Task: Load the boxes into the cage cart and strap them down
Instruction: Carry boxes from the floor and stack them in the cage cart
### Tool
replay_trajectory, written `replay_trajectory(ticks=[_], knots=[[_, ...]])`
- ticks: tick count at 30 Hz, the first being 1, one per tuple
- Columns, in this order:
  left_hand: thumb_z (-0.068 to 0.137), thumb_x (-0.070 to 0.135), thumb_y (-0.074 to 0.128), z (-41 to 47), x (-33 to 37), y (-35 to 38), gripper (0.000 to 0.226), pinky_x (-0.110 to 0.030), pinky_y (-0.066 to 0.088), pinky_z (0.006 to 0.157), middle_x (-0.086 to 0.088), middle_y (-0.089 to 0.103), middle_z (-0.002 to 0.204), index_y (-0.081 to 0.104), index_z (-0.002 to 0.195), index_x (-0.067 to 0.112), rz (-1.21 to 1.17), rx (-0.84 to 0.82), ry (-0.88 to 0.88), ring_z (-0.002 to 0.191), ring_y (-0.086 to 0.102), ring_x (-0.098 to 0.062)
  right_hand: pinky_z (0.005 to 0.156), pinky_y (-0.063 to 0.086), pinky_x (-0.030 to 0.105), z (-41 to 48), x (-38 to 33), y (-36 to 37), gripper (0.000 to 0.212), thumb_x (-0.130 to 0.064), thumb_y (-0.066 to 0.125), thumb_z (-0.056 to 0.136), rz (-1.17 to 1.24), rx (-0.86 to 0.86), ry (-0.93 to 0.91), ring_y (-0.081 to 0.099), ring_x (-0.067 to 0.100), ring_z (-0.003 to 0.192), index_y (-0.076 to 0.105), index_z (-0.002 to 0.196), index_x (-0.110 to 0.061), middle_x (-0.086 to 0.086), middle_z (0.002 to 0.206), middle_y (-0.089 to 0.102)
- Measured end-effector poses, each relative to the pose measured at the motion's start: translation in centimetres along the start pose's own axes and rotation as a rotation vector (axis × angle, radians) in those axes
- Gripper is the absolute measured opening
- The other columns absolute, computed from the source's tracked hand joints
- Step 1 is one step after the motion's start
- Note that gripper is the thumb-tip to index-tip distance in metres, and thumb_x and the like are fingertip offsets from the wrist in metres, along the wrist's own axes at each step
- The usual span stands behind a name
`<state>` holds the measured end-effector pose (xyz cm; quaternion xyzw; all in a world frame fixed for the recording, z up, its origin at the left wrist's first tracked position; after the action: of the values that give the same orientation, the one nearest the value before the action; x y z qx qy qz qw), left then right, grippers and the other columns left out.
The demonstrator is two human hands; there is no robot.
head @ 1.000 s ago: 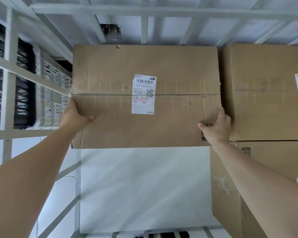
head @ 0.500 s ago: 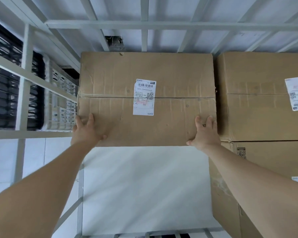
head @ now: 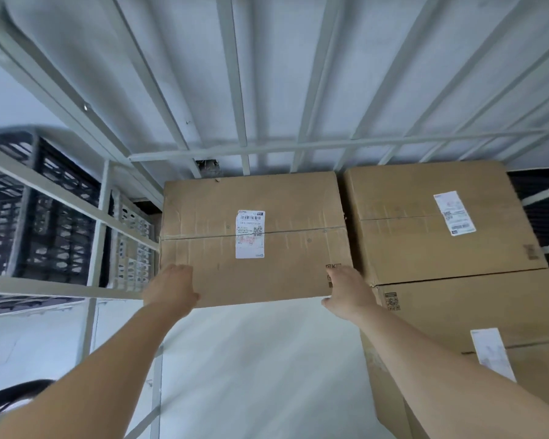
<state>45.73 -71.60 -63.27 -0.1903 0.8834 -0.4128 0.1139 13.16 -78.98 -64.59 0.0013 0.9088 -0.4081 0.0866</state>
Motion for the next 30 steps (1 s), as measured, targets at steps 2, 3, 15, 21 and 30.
replay_trajectory(ticks=[2, 3, 15, 21, 30], knots=[[0.088, 0.037, 0.063, -1.9, 1.2, -2.1, 0.038, -0.04, 0.052, 0.089, -0.003, 0.055, 0.121, 0.054, 0.12, 0.019, 0.033, 0.002, 0.043, 0.11, 0.056, -0.024, 0.094, 0.046, 0.034, -2.3, -0.2, -2.1, 0.038, -0.018, 0.063, 0.083, 0.014, 0.043, 0.01, 0.044, 0.024, 0.127, 0.055, 0.121, -0.016, 0.002, 0.125, 0.05], [0.089, 0.037, 0.061, -2.9, 2.0, -3.2, 0.037, -0.038, 0.051, 0.089, -0.003, 0.055, 0.123, 0.053, 0.121, 0.019, 0.065, 0.009, 0.078, 0.111, 0.056, -0.024, 0.094, 0.046, 0.034, -3.6, -0.4, -3.2, 0.039, -0.017, 0.061, 0.084, 0.019, 0.057, 0.01, 0.045, 0.024, 0.126, 0.055, 0.122, -0.016, 0.003, 0.125, 0.049], [0.092, 0.03, 0.052, -16.4, 8.9, -16.0, 0.04, -0.031, 0.048, 0.082, 0.003, 0.059, 0.127, 0.049, 0.132, 0.029, 0.172, 0.23, 0.259, 0.114, 0.058, -0.023, 0.097, 0.042, 0.036, -19.4, 0.0, -16.3, 0.042, -0.02, 0.06, 0.087, 0.007, 0.279, -0.027, 0.046, 0.026, 0.124, 0.053, 0.129, -0.018, 0.001, 0.126, 0.054], [0.092, 0.029, 0.053, -24.4, 11.9, -21.4, 0.02, -0.028, 0.04, 0.069, 0.004, 0.061, 0.118, 0.055, 0.111, 0.024, 0.179, 0.366, 0.348, 0.107, 0.059, -0.021, 0.101, 0.041, 0.037, -27.8, 2.1, -21.1, 0.042, -0.02, 0.06, 0.087, 0.053, 0.38, -0.046, 0.042, 0.024, 0.127, 0.054, 0.128, -0.018, 0.001, 0.131, 0.053], [0.094, 0.03, 0.052, -38.3, 15.5, -27.4, 0.019, -0.031, 0.041, 0.072, 0.002, 0.058, 0.115, 0.054, 0.11, 0.019, 0.246, 0.568, 0.453, 0.108, 0.057, -0.024, 0.098, 0.045, 0.039, -41.3, 4.8, -26.2, 0.04, -0.019, 0.06, 0.089, 0.042, 0.513, -0.049, 0.047, 0.027, 0.123, 0.056, 0.127, -0.011, 0.007, 0.132, 0.053]])
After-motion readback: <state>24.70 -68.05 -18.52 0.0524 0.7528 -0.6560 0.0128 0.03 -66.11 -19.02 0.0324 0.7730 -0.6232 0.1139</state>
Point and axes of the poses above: each hand's wrist, its own z-axis towards the middle knuckle, its own y-axis out of the palm, x = y × z, the point moved 8 cm from there along z, towards the middle knuckle
